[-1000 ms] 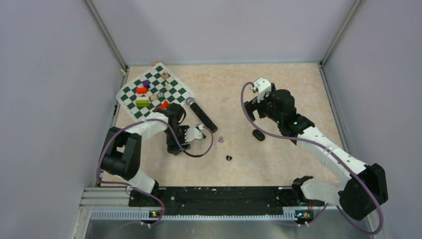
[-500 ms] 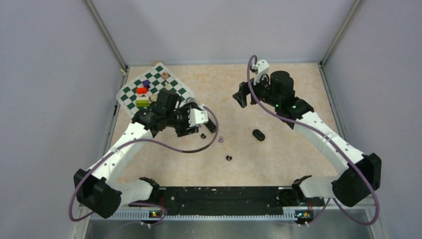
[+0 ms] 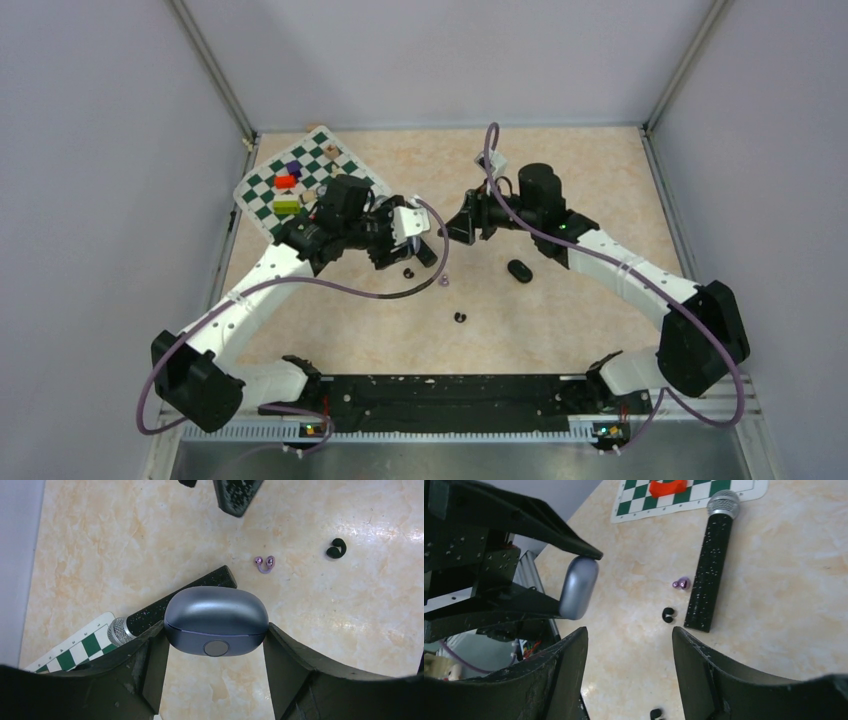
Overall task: Insert the wireless bluetooth earbuds into the charging case
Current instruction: Open the charging case.
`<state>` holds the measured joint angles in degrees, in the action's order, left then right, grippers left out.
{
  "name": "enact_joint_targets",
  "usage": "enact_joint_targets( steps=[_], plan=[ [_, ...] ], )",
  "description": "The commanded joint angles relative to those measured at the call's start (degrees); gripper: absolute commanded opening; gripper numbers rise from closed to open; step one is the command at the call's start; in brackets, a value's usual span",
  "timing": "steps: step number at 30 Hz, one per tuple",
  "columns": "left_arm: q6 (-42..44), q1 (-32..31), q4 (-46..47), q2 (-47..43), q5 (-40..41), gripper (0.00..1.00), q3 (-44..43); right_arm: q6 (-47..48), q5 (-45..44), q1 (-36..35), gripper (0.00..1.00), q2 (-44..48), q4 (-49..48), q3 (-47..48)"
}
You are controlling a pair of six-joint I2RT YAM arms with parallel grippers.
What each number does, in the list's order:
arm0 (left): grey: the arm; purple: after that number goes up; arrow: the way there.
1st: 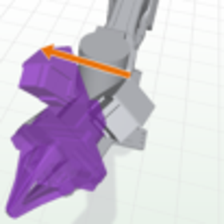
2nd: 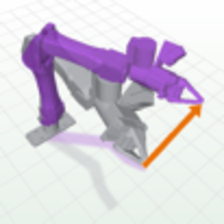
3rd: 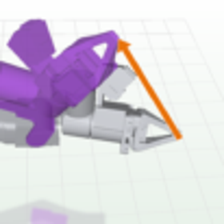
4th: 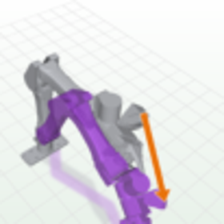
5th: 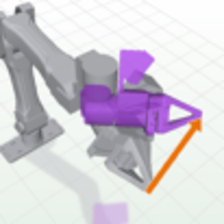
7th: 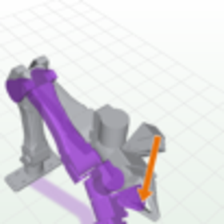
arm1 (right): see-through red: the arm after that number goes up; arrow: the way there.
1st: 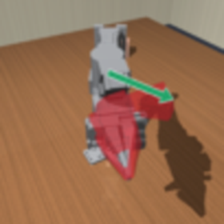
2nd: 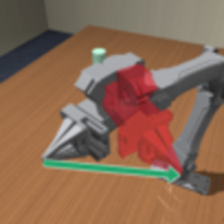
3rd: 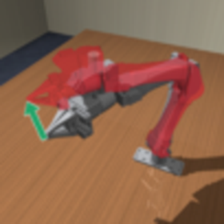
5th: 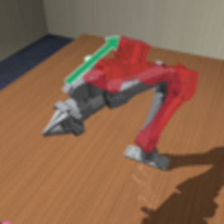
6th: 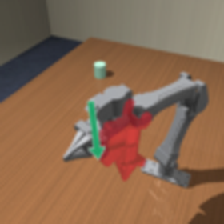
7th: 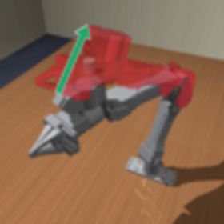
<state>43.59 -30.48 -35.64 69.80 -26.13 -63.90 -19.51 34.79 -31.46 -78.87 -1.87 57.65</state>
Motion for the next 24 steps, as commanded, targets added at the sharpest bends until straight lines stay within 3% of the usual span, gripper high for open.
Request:
enact_joint_targets(
  steps=[1, 15, 24],
  plan=[
    [-3.3, -0.3, 4.7, -1.8, -1.0, 0.52, 1.3, -3.9, 1.3, -3.1, 0.62, 1.4, -8.0, -0.9],
    [-6.9, -0.3, 4.8, -1.3, -7.7, 0.52, 1.2, -3.8, -3.5, -9.1, 0.58, -2.4, -9.0, -1.3],
    [-8.0, -0.3, 5.7, -1.5, -7.8, 0.52, 1.8, -3.2, -4.4, -11.3, 0.57, -3.3, -8.6, -0.9]
  ],
)
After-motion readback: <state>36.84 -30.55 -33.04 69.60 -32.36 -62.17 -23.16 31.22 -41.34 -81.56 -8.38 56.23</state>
